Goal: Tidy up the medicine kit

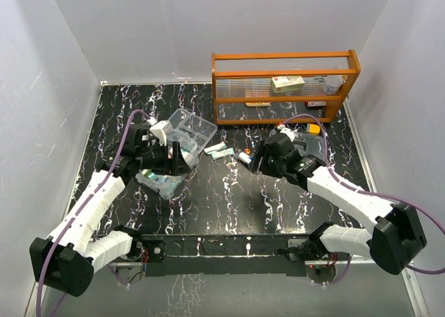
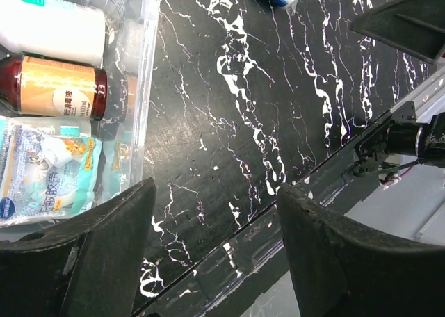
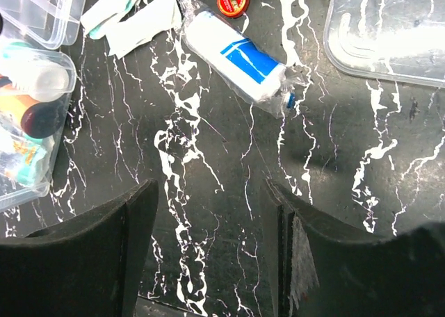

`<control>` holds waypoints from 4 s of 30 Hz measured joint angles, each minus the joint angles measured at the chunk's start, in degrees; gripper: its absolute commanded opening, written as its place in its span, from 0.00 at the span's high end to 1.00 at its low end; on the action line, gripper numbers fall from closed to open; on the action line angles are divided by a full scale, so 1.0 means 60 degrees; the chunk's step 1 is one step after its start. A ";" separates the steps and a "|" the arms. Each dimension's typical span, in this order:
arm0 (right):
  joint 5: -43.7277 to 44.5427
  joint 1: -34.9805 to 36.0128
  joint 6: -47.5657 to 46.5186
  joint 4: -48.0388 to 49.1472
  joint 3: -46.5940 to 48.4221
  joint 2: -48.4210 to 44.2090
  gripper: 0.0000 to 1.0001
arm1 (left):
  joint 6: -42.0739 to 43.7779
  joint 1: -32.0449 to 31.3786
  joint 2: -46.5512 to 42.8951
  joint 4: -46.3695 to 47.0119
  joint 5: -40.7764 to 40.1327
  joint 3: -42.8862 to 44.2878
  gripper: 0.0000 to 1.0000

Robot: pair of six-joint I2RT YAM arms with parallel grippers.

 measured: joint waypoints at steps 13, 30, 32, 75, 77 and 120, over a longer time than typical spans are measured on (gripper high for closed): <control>0.0000 0.0765 -0.0284 0.1100 0.2397 0.3643 0.42 | -0.1093 0.0000 -0.0011 0.0463 -0.0889 -0.0586 0.43; 0.1719 0.1716 0.0142 0.1854 0.7042 0.8888 0.48 | -0.1989 0.0000 -0.0011 0.0576 -0.1118 -0.0692 0.51; 0.1770 0.1683 0.0113 0.1807 0.7322 0.9158 0.52 | -0.2022 0.0000 -0.0011 0.0561 -0.1118 -0.0696 0.51; 0.0688 0.1825 0.0441 0.0718 0.2626 0.5581 0.67 | -0.1421 0.0000 -0.0335 -0.0594 -0.2138 0.0590 0.40; 0.0539 0.1869 0.0597 0.0703 0.2280 0.5242 0.66 | -0.1381 0.0000 -0.0339 -0.0645 -0.2164 0.0721 0.39; 0.2237 -0.1024 0.6284 -0.0532 -0.0586 0.1657 0.48 | -0.0863 0.0000 -0.3570 0.0011 -0.2623 0.1224 0.29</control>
